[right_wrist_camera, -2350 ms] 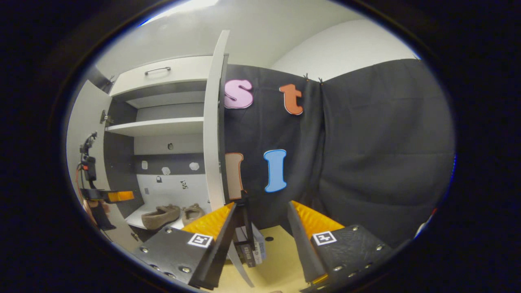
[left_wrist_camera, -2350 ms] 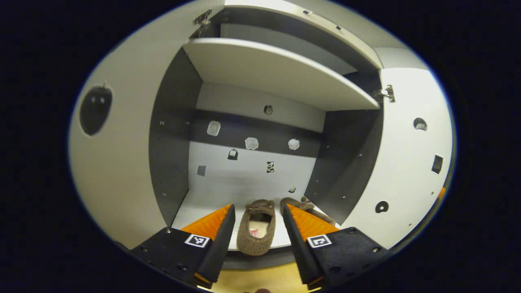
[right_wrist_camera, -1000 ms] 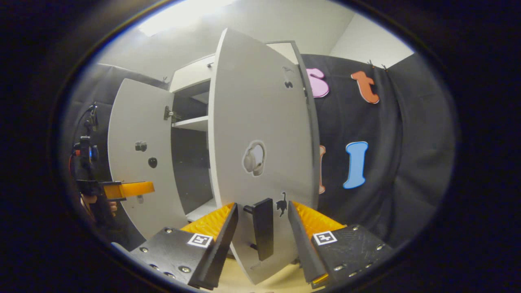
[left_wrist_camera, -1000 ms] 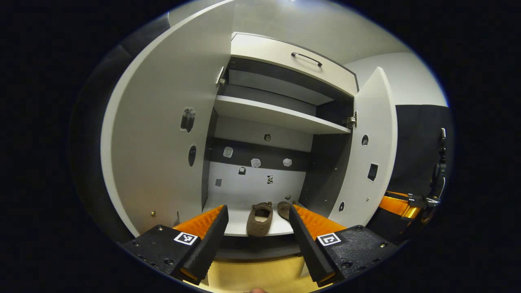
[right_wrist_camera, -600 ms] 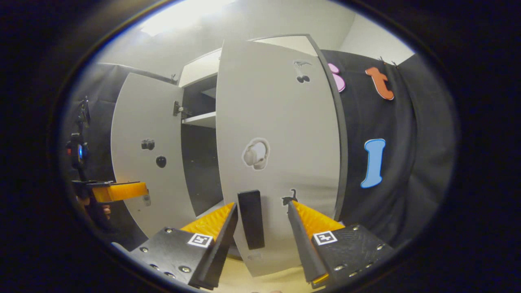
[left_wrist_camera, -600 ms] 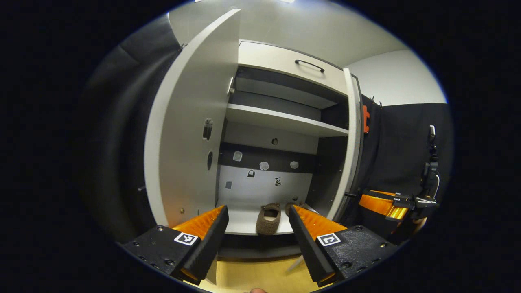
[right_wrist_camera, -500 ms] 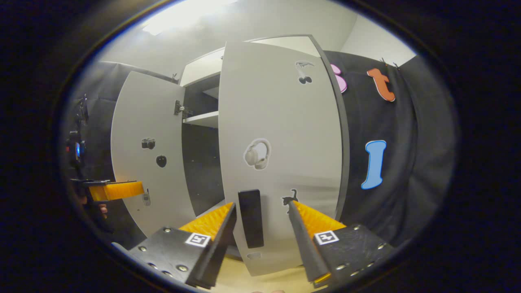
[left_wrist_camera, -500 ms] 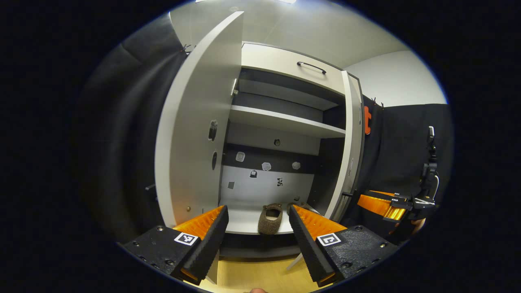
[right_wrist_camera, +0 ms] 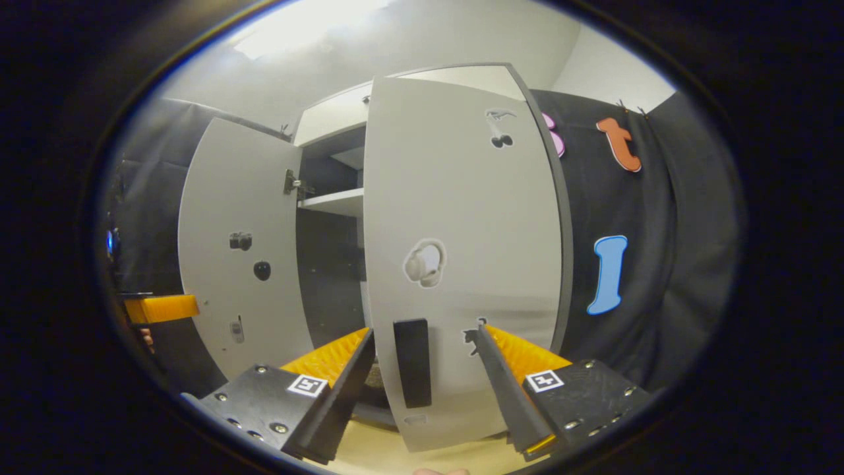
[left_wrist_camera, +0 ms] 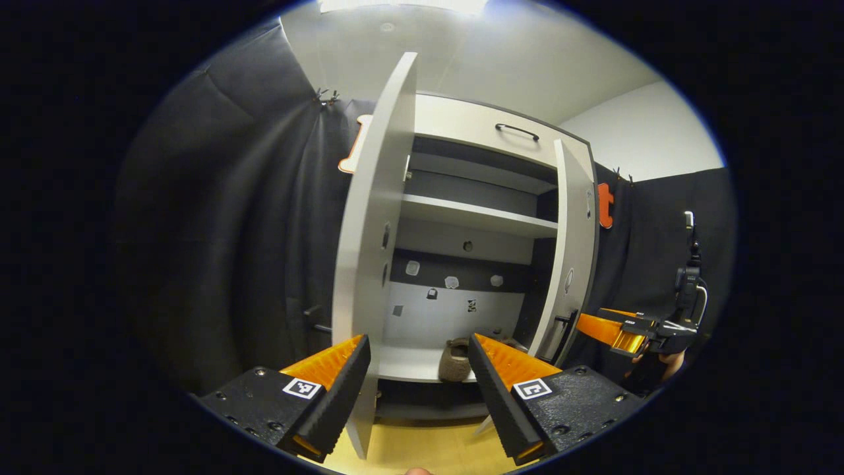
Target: Grab one shoe with the right hand and put it into the shoe cabinet, grab the other shoe with the left hand and put it into the shoe cabinet; then close the right door with the right hand and the left door with the left hand.
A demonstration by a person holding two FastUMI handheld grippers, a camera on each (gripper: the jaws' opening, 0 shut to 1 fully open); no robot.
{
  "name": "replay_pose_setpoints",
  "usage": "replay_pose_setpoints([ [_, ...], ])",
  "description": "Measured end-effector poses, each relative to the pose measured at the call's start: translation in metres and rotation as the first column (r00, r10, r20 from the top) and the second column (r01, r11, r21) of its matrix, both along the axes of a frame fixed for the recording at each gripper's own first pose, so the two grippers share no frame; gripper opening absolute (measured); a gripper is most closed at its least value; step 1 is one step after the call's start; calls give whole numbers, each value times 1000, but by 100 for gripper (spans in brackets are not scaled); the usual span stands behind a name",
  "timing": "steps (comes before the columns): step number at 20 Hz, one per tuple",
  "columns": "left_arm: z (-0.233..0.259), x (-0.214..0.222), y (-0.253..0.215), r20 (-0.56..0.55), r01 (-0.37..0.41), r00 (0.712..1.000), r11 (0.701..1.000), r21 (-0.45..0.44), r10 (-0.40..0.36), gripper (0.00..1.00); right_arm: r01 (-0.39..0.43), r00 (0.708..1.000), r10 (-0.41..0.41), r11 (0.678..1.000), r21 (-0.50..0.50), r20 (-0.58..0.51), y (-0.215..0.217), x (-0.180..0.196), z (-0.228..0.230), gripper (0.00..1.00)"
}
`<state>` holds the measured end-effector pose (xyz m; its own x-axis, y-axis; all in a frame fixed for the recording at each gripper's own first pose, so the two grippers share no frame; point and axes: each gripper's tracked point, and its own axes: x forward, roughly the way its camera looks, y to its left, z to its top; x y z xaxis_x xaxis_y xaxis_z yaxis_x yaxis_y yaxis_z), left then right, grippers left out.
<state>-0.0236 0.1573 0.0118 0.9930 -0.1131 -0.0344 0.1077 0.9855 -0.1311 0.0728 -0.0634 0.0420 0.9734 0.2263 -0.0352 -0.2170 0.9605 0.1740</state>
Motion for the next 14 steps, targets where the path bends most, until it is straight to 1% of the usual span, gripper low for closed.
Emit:
replay_pose_setpoints([
  [3,4,-10,15,16,-36,999,999,-11,36,90,-12,1000,12,1000,2,1,7,1,1,94],
  [4,5,-13,22,20,-49,999,999,-12,49,84,-18,1000,18,1000,0,-1,10,1,0,94],
  [5,5,-15,29,20,-65,998,998,-10,65,90,-25,1000,25,1000,0,-3,14,0,-1,89],
  [6,3,-16,38,19,-84,996,996,-6,84,84,-31,1000,31,1000,1,-4,17,0,-1,94],
  [7,3,-17,48,19,-105,994,994,-2,105,90,-36,999,36,999,2,-5,19,0,-2,94],
  [8,2,-15,57,18,-128,992,992,1,128,90,-40,999,40,999,2,-6,21,-1,-1,94],
  [9,1,-14,67,18,-150,989,989,-1,150,84,-41,999,41,999,2,-3,23,-2,0,94],
  [11,0,-13,85,18,-193,981,981,-1,193,84,-40,999,40,999,1,-1,23,-4,1,94],
  [12,-2,-11,96,17,-215,976,977,6,215,90,-37,999,37,999,-1,-1,23,-5,1,94],
  [14,-4,-8,109,10,-241,971,970,17,241,91,-29,1000,29,1000,-2,-3,20,-5,1,94],
])
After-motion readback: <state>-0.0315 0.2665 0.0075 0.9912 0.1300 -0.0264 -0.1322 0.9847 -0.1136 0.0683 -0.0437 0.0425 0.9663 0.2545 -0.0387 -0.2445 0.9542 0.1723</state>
